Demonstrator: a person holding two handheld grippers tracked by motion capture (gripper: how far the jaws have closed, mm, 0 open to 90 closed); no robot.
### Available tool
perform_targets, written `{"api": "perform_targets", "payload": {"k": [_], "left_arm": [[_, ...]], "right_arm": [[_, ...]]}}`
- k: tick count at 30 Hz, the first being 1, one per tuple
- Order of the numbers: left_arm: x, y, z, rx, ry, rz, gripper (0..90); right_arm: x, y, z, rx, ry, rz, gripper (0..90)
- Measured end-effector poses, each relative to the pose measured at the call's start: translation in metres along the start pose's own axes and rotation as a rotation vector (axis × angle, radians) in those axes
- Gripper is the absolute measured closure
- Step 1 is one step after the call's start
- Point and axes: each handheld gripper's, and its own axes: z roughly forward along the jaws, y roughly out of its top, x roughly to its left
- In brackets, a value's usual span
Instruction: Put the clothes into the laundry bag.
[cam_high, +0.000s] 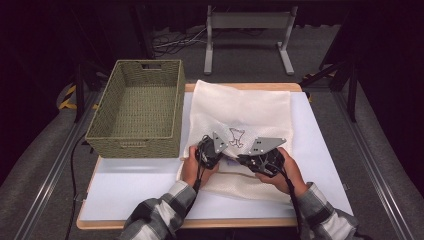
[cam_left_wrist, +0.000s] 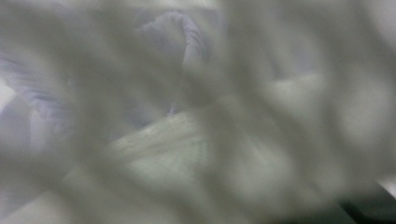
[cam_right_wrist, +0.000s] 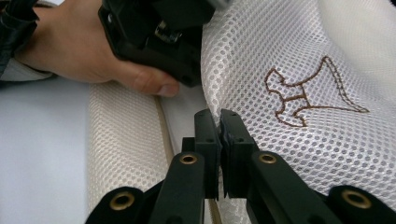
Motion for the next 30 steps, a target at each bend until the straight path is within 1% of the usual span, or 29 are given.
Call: {"api": "perform_targets", "payload": {"k": [1, 2, 5, 6, 7, 8, 9, 10, 11, 12, 14, 15, 16, 18, 19, 20, 21, 23, 24, 25, 26, 27, 28, 29, 30], "left_arm": [[0.001, 0.0, 0.0, 0.001, 0.01, 0.002, 90.0], [0.001, 0.0, 0.0, 0.001, 0.01, 0.002, 90.0], [0.002, -0.002, -0.004, -0.006, -0.028, -0.033, 90.0], [0.002, -0.003, -0.007, -0.013, -0.049, -0.032, 90.0], [0.001, -0.004, -0.011, -0.019, -0.06, -0.038, 90.0], [0.001, -0.005, -0.016, -0.028, -0.069, -0.029, 90.0], [0.001, -0.007, -0.023, -0.049, -0.112, -0.026, 90.0], [0.001, -0.008, -0.027, -0.056, -0.132, -0.024, 90.0], [0.0, -0.008, -0.033, -0.056, -0.129, -0.009, 90.0], [-0.001, -0.009, -0.043, -0.067, -0.146, 0.016, 90.0], [-0.001, -0.011, -0.057, -0.072, -0.151, 0.045, 89.7], [-0.001, -0.011, -0.057, -0.072, -0.151, 0.045, 88.9], [0.0, -0.013, -0.068, -0.081, -0.17, 0.058, 88.9], [0.004, -0.019, -0.083, -0.099, -0.169, 0.065, 86.4], [0.007, -0.024, -0.092, -0.116, -0.183, 0.062, 86.4], [0.008, -0.026, -0.097, -0.121, -0.174, 0.061, 85.4], [0.011, -0.03, -0.104, -0.124, -0.155, 0.058, 84.3], [0.017, -0.037, -0.116, -0.137, -0.149, 0.039, 82.1], [0.02, -0.04, -0.12, -0.134, -0.14, 0.035, 80.7], [0.025, -0.047, -0.126, -0.131, -0.11, 0.025, 77.4], [0.029, -0.051, -0.129, -0.126, -0.096, 0.021, 75.4], [0.029, -0.051, -0.129, -0.126, -0.096, 0.021, 73.3], [0.036, -0.06, -0.131, -0.098, -0.075, 0.0, 69.8], [0.036, -0.06, -0.131, -0.098, -0.075, 0.0, 67.3], [0.042, -0.068, -0.13, -0.077, -0.054, -0.013, 67.3]], "right_arm": [[0.0, 0.0, 0.001, 0.007, 0.007, -0.001, 87.1], [0.0, 0.0, 0.001, 0.007, 0.007, -0.001, 87.1], [0.0, -0.001, 0.003, 0.026, 0.011, -0.015, 87.2], [0.0, -0.001, 0.003, 0.033, 0.009, -0.018, 87.1], [-0.001, -0.002, 0.003, 0.043, 0.007, -0.024, 87.1], [-0.001, -0.003, 0.003, 0.051, 0.007, -0.023, 87.1], [-0.003, -0.003, 0.003, 0.053, 0.009, -0.02, 87.1], [-0.004, -0.004, 0.002, 0.051, 0.011, -0.014, 87.1], [-0.004, -0.004, 0.001, 0.049, 0.011, -0.013, 87.1], [-0.005, -0.004, 0.001, 0.046, 0.015, -0.008, 87.0], [-0.005, -0.003, -0.001, 0.036, 0.016, -0.005, 86.8], [-0.005, -0.003, -0.001, 0.036, 0.016, -0.005, 86.8], [-0.005, -0.002, -0.002, 0.035, 0.016, -0.001, 86.8], [-0.005, -0.001, -0.004, 0.03, 0.011, -0.003, 86.8], [-0.006, -0.001, -0.004, 0.027, 0.011, 0.002, 86.8], [-0.006, -0.002, -0.004, 0.029, 0.013, 0.008, 86.9], [-0.006, -0.002, -0.004, 0.029, 0.015, 0.009, 86.9], [-0.006, -0.002, -0.004, 0.032, 0.017, 0.007, 86.9], [-0.006, -0.002, -0.004, 0.035, 0.015, 0.005, 86.9], [-0.005, -0.001, -0.004, 0.035, 0.016, 0.001, 86.9], [-0.005, -0.001, -0.004, 0.036, 0.016, -0.001, 86.9], [-0.005, -0.001, -0.004, 0.036, 0.016, -0.001, 86.9], [-0.005, -0.001, -0.004, 0.035, 0.015, 0.002, 86.9], [-0.005, -0.001, -0.004, 0.035, 0.015, 0.002, 86.9], [-0.005, -0.001, -0.004, 0.037, 0.017, 0.002, 86.9]]}}
